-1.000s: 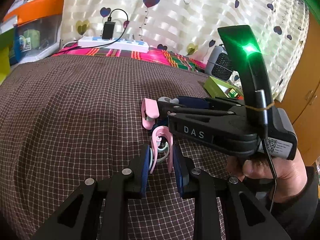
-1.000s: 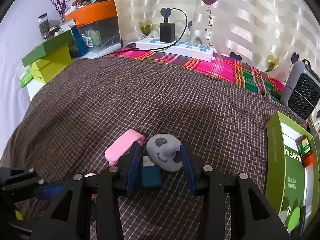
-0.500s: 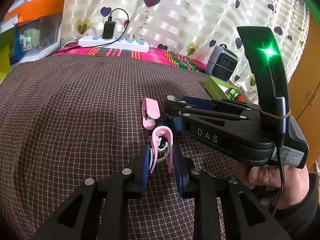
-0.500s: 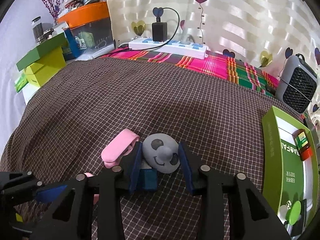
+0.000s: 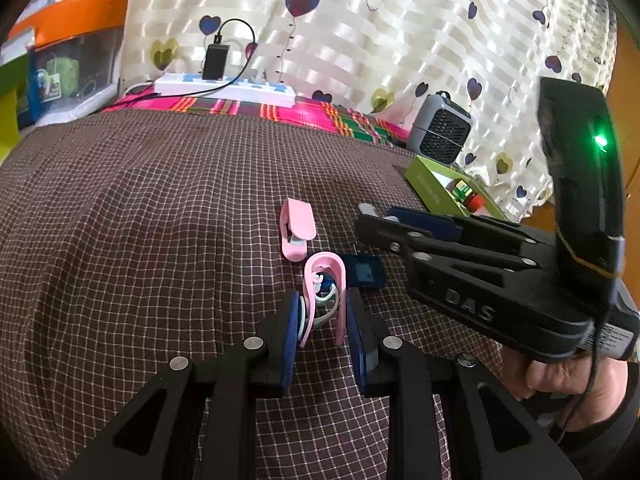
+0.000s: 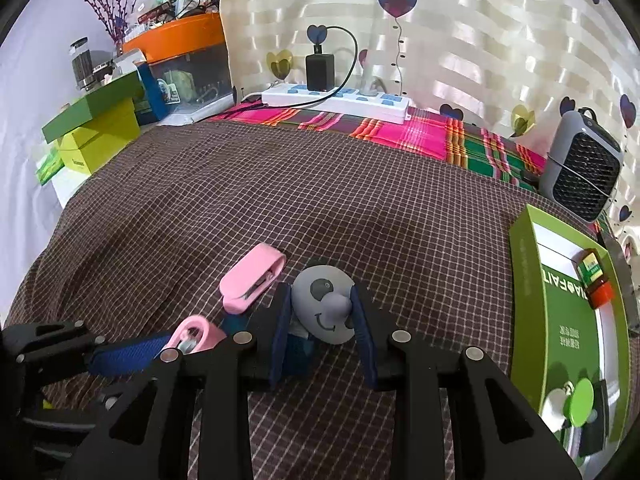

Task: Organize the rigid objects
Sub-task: 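Carry the pink clip and grey gadget over the box with both grippers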

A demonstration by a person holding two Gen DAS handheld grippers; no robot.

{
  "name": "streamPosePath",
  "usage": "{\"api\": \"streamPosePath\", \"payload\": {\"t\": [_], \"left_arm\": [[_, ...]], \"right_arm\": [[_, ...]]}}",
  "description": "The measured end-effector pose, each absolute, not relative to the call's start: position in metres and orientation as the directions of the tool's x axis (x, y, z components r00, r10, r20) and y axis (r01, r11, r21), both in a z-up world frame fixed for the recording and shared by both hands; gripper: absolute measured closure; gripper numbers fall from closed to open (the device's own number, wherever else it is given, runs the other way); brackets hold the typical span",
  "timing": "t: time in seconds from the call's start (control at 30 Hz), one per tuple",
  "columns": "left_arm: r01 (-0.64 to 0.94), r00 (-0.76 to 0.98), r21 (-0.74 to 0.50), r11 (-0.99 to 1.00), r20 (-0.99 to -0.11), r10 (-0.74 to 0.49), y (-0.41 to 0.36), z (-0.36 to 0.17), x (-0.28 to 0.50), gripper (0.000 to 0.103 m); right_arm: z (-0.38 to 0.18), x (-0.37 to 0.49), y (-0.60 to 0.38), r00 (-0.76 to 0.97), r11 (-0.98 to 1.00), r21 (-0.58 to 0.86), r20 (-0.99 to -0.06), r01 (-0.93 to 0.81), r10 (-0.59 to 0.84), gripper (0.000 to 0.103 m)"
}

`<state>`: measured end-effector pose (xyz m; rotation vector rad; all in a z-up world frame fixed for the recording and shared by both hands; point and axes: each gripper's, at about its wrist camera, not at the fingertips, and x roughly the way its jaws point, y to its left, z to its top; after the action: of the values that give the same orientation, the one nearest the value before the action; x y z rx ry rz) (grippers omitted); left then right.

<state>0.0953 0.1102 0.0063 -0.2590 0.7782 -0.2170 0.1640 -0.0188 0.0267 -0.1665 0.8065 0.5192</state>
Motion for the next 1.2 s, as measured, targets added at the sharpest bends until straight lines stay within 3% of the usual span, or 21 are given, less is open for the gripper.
{"api": "streamPosePath", "payload": {"t": [0.83, 1.2], "left_arm": [[0.069, 0.746, -0.235, 0.970, -0.633, -0.206, 0.082, 0.031, 0.047, 0.081], [0.124, 0.751, -0.209, 0.970, -0.619, -0.230, 0.050, 0.047, 0.027, 0.081]], "right_arm": [[0.050, 0.089, -0.059, 0.601, 0.848, 0.082, -0.671, -0.523, 0.435, 0.072], [0.062, 0.058, -0.089, 0.624, 0.852, 0.108, -0.635, -0.512, 0.455, 0.072]]}}
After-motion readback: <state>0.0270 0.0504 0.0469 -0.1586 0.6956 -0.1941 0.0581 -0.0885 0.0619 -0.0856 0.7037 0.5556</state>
